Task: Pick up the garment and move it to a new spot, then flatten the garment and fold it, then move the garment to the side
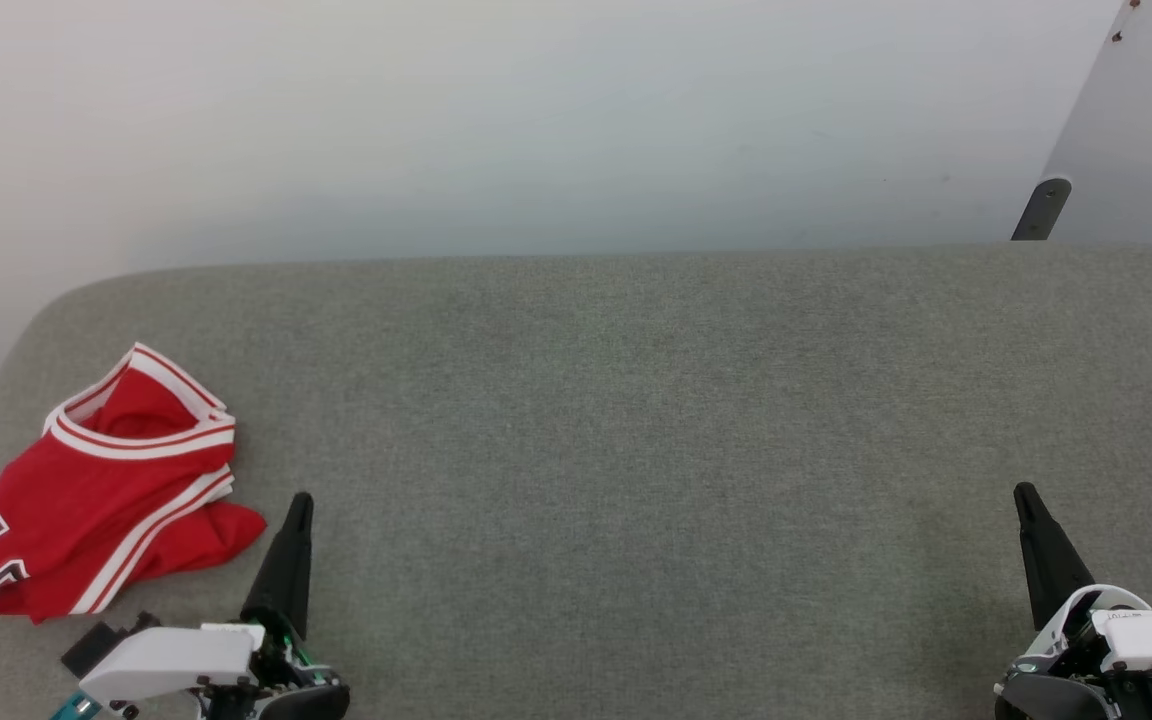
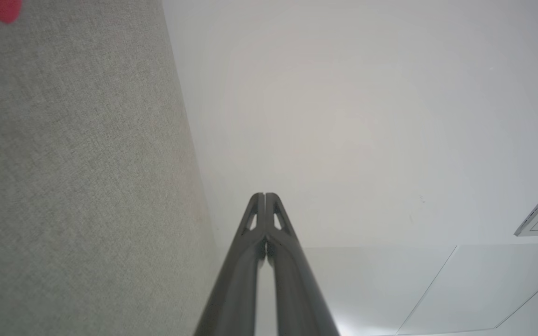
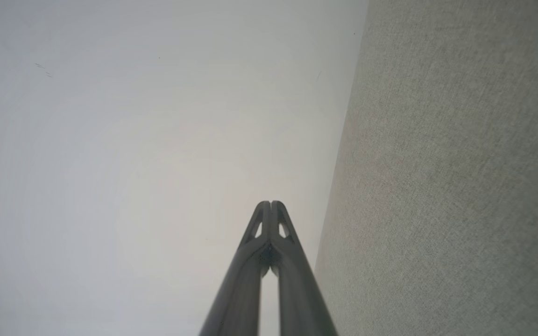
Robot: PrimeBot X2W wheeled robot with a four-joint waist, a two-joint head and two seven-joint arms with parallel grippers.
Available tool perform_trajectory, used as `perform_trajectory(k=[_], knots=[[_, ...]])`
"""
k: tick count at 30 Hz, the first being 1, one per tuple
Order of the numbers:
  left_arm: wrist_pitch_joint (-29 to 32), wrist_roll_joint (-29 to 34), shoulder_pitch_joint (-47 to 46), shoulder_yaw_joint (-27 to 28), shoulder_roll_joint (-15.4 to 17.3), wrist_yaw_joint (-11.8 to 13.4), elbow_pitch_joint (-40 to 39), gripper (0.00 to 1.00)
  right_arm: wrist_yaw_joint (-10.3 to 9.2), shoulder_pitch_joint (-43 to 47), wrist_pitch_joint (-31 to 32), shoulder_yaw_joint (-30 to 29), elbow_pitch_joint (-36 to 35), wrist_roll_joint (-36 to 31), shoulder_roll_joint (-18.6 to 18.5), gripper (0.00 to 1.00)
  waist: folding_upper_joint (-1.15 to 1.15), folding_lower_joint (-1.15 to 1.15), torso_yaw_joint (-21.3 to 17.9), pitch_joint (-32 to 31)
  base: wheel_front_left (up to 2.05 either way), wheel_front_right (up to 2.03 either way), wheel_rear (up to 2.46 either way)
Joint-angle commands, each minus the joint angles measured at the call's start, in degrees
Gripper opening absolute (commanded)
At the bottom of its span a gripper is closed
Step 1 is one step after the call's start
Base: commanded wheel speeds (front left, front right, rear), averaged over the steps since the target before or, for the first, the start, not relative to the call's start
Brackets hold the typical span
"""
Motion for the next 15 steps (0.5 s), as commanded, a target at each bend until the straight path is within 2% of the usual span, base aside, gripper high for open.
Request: perform_trajectory(k=[1, 15], knots=[[0.0, 0.2, -0.6, 0.1, -0.1, 0.0, 0.0, 0.00, 0.03, -0.1, 0.0, 0.1, 0.0, 0.2, 0.2, 0.00, 0.00, 0.00, 0.0, 0.0, 0.00, 0.00, 0.00], [0.0, 0.2, -0.6, 0.1, -0.1, 0.0, 0.0, 0.00, 0.03, -0.1, 0.0, 0.1, 0.0, 0.2, 0.2, 0.00, 0.00, 0.00, 0.0, 0.0, 0.00, 0.00, 0.00]])
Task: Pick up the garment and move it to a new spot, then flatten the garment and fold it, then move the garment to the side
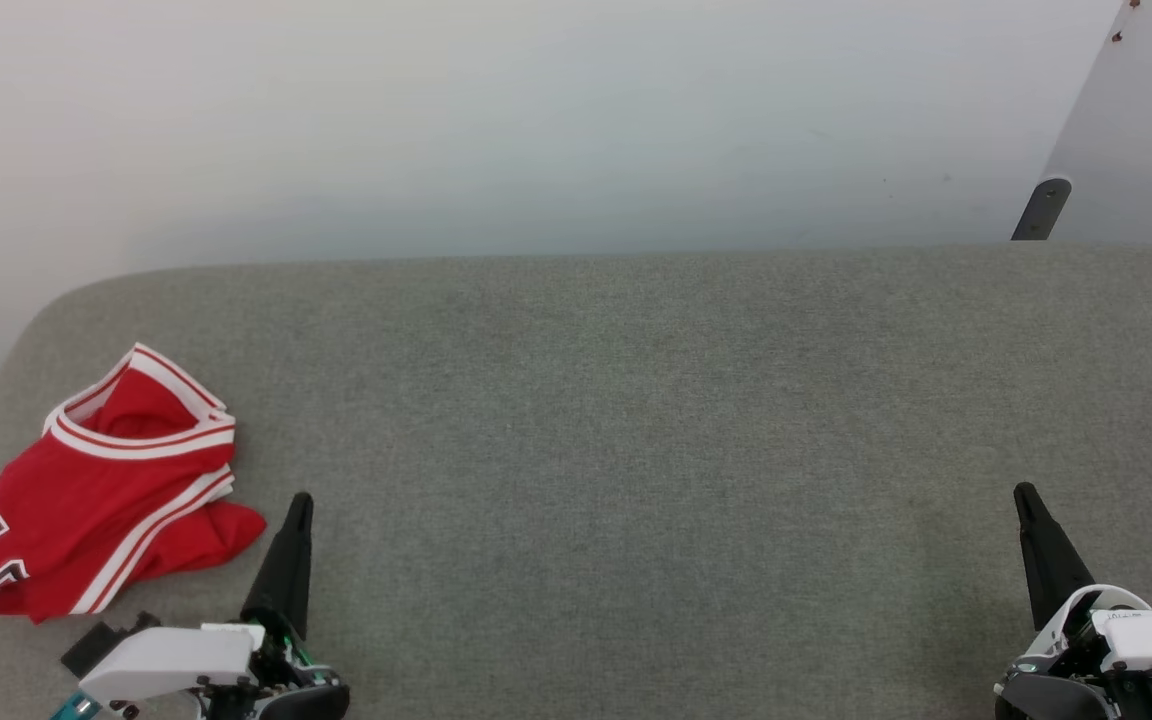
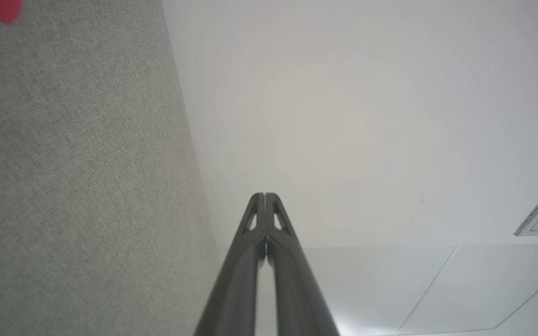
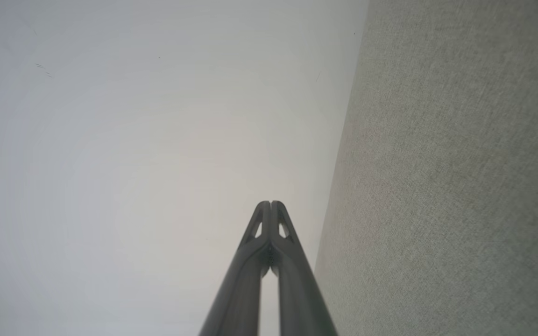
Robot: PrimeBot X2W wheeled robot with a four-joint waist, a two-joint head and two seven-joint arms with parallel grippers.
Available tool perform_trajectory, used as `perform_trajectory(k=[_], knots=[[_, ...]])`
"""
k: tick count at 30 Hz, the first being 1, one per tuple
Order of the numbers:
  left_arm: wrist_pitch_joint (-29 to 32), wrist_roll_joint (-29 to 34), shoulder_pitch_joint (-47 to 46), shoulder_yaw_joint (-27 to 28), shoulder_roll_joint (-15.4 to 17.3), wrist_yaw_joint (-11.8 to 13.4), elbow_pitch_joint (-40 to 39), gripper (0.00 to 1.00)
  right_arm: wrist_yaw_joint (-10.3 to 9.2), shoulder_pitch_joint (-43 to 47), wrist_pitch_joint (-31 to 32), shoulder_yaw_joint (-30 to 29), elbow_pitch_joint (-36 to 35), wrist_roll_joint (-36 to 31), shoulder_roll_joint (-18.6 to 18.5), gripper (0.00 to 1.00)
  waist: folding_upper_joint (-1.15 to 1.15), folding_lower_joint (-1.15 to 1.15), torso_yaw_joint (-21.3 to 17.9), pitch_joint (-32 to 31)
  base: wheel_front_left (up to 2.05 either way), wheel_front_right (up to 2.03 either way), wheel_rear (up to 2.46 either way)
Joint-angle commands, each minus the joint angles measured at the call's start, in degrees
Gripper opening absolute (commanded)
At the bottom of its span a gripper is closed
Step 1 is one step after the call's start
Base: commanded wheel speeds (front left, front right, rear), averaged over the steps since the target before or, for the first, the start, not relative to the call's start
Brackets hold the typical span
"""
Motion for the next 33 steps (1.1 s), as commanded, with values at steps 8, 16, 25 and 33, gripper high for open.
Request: perform_trajectory(k=[8, 16, 25, 33], knots=[[0.0, 0.2, -0.6, 0.1, -0.1, 0.0, 0.0, 0.00, 0.03, -0.1, 0.0, 0.1, 0.0, 0.2, 0.2, 0.00, 0.00, 0.00, 0.0, 0.0, 0.00, 0.00, 0.00], [-0.2, 0.1, 1.5, -0.1, -0.4, 0.0, 1.8, 1.00, -0.01, 1.1, -0.1, 0.0, 2.0, -0.1, 0.2, 1.00, 0.00, 0.00, 0.0, 0.0, 0.00, 0.00, 0.00], [-2.7, 2.9, 0.8, -1.0, 0.9, 0.0, 0.8, 1.00, -0.01, -1.0, -2.1, 1.5, 2.6, -2.1, -0.3, 1.00, 0.00, 0.00, 0.1, 0.1, 0.00, 0.00, 0.00], [-5.0, 11.5, 0.2, -1.6, 2.4, 0.1, 0.7, 1.00, 0.00, -3.0, -4.9, 4.5, 3.8, -8.8, -2.1, 1.00, 0.00, 0.00, 0.3, 0.2, 0.00, 0.00, 0.00]])
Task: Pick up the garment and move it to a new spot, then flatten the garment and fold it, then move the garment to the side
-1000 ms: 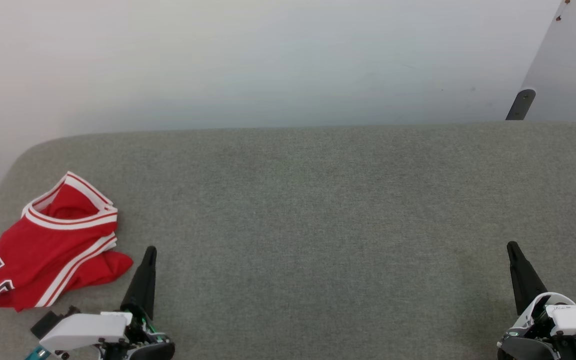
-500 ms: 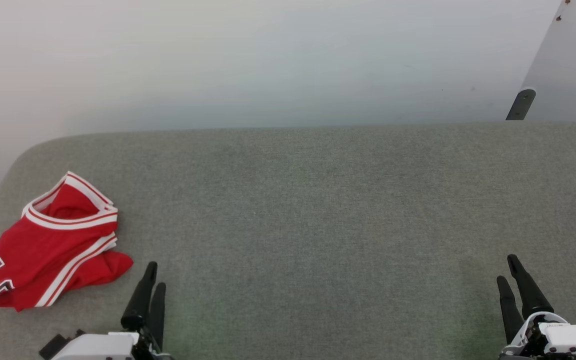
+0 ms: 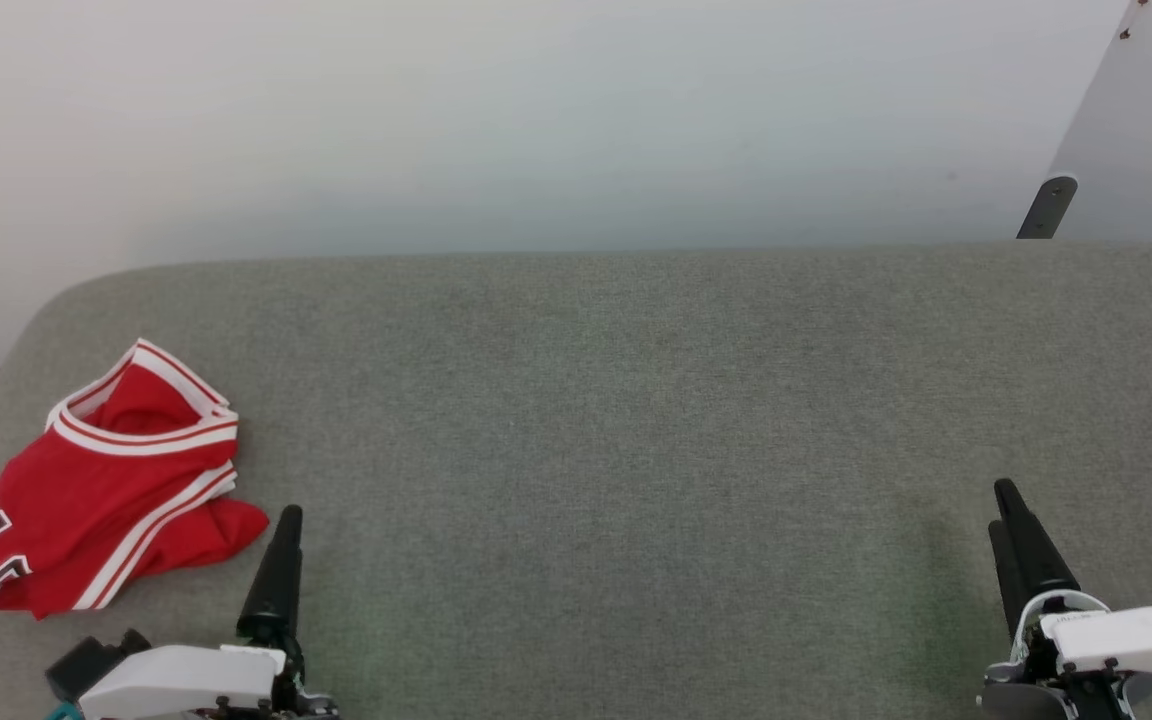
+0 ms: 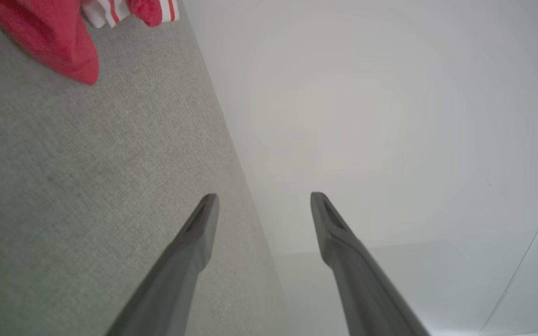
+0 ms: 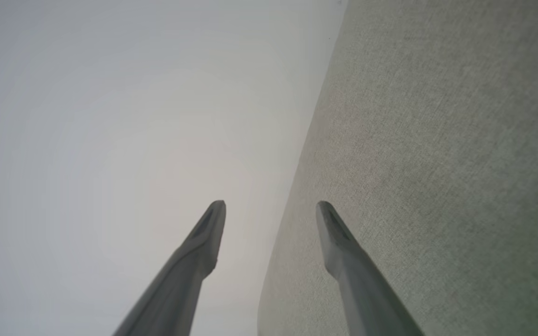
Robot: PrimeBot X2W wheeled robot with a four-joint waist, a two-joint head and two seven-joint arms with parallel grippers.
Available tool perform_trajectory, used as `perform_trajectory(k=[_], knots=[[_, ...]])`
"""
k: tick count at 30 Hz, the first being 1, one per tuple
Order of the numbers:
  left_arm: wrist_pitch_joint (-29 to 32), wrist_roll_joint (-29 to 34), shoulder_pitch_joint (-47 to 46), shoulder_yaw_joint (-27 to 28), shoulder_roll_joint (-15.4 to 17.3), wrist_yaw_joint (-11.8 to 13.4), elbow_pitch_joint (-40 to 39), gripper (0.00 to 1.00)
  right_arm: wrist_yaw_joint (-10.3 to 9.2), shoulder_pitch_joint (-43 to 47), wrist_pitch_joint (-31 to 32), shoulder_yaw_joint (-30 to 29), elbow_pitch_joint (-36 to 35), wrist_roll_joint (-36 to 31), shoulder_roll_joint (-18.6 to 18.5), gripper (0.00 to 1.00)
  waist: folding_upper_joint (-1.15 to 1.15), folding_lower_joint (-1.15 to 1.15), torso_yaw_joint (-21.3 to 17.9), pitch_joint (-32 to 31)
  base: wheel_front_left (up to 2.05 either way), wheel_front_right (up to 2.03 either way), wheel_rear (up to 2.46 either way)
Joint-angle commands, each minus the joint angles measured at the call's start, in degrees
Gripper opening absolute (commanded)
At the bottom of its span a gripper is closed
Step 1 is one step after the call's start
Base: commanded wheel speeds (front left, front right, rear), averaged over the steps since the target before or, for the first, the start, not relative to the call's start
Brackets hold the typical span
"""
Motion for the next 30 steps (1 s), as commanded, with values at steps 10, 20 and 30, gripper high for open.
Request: perform_trajectory(k=[10, 20, 30], knots=[[-2.8, 16.7, -1.1, 1.1, 0.0, 0.3, -2.3, 1.00, 0.02, -3.5, -3.0, 0.9, -0.7, -15.2, -1.0, 1.00, 0.00, 0.00, 0.2, 0.2, 0.00, 0.00, 0.00], [-4.9, 29.5, -0.4, 0.9, -0.4, 0.6, -3.8, 1.00, 0.03, -4.1, -5.1, 1.5, -0.9, -29.1, -0.5, 1.00, 0.00, 0.00, 0.2, 0.4, 0.00, 0.00, 0.00], [-6.9, 39.5, -0.3, 0.0, 0.4, 1.1, -3.4, 1.00, 0.03, -5.1, -7.1, 1.8, 0.8, -42.6, -0.3, 1.00, 0.00, 0.00, 0.3, 0.7, 0.00, 0.00, 0.00]])
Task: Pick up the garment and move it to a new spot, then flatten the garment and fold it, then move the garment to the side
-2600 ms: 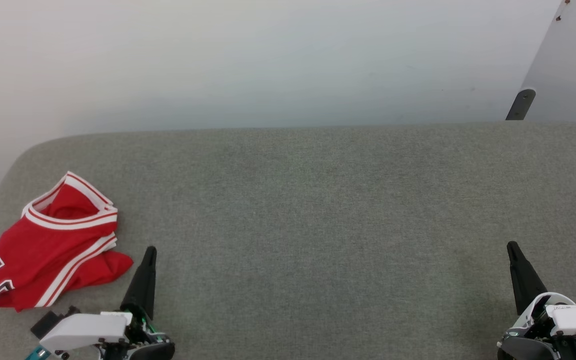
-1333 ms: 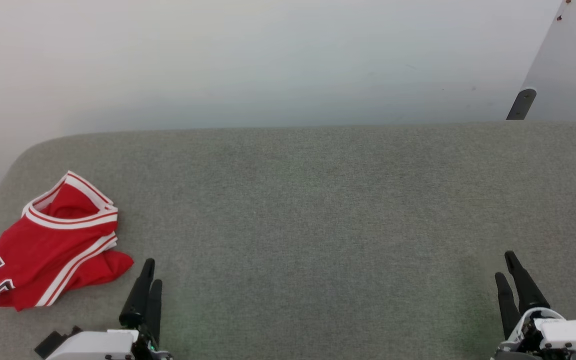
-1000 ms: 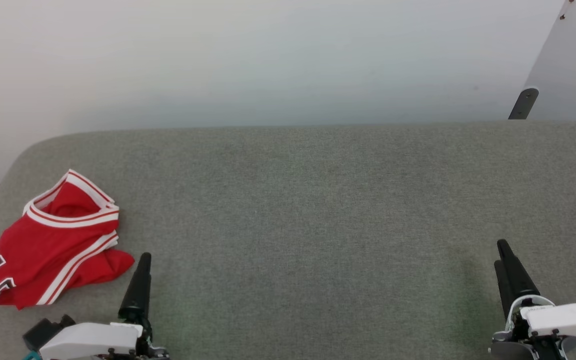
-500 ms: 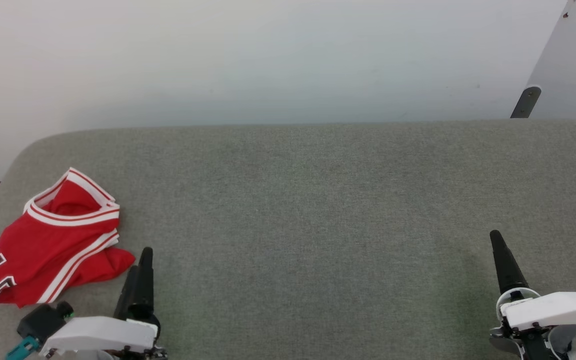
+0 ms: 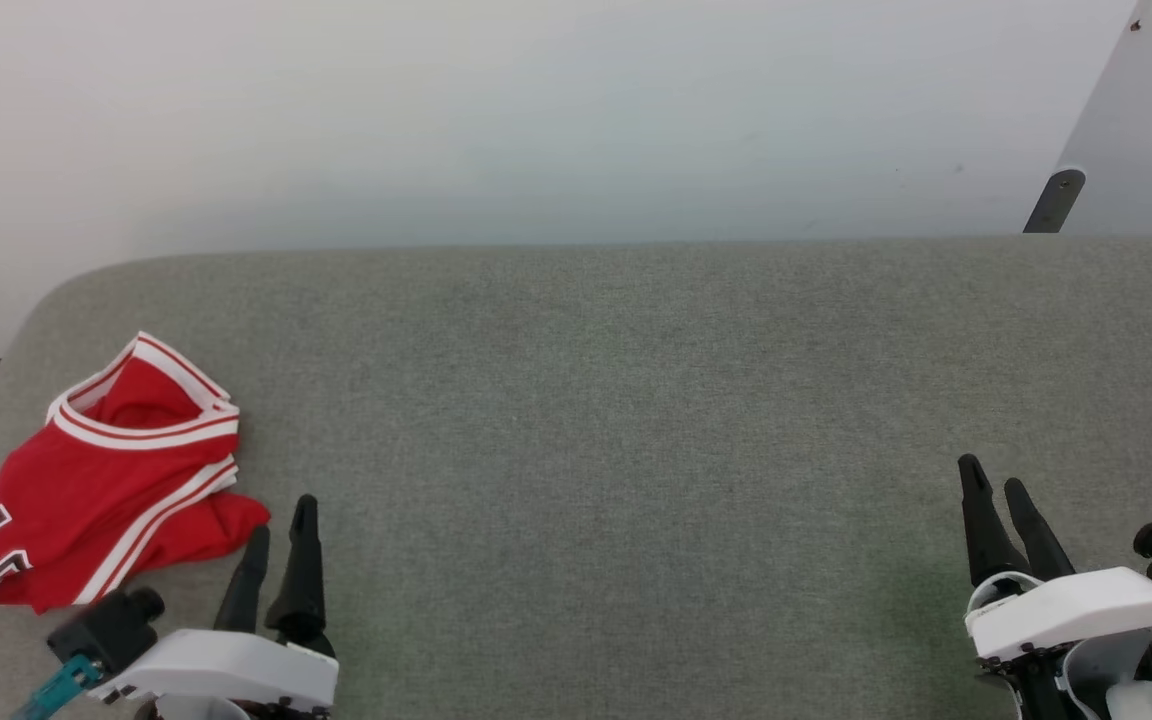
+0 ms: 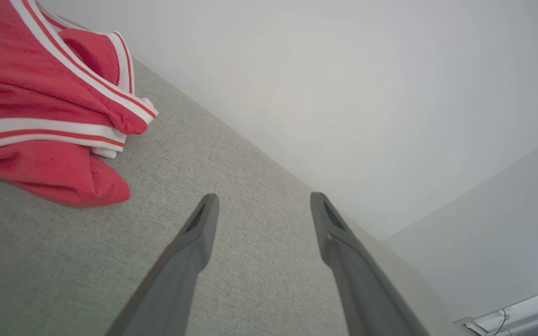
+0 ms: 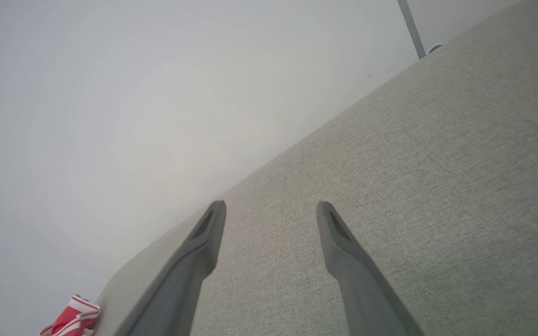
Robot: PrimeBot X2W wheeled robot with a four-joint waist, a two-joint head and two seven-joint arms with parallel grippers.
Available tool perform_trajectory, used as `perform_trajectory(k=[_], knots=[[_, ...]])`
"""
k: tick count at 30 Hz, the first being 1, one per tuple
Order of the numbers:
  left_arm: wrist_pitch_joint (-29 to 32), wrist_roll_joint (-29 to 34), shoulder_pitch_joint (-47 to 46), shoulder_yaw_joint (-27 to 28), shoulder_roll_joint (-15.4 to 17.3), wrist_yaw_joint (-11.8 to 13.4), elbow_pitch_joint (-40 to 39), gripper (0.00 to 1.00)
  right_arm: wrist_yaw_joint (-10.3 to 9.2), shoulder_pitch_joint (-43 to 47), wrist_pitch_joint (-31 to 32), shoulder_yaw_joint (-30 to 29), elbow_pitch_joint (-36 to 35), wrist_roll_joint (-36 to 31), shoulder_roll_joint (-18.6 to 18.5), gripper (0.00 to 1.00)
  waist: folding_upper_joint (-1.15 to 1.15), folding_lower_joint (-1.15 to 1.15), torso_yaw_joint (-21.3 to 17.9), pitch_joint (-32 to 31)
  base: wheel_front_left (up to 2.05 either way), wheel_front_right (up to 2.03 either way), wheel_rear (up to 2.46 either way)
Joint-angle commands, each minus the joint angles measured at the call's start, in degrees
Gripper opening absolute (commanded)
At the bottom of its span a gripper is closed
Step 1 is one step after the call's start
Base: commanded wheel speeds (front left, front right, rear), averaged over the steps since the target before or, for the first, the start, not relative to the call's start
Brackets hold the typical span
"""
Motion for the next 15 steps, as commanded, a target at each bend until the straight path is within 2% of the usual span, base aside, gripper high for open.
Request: perform_trajectory(k=[1, 15], knots=[[-0.6, 2.7, -0.6, -0.2, 0.6, 0.3, -0.6, 1.00, 0.03, -2.1, -0.8, 0.2, -0.4, -3.3, 0.0, 1.00, 0.00, 0.00, 0.0, 0.1, 0.00, 0.00, 0.00], [-3.0, 11.7, -0.4, -0.9, 1.0, 0.5, -0.7, 1.00, 0.04, -2.6, -3.1, 0.5, -0.2, -15.6, 0.1, 1.00, 0.00, 0.00, 0.1, 0.3, 0.00, 0.00, 0.00]])
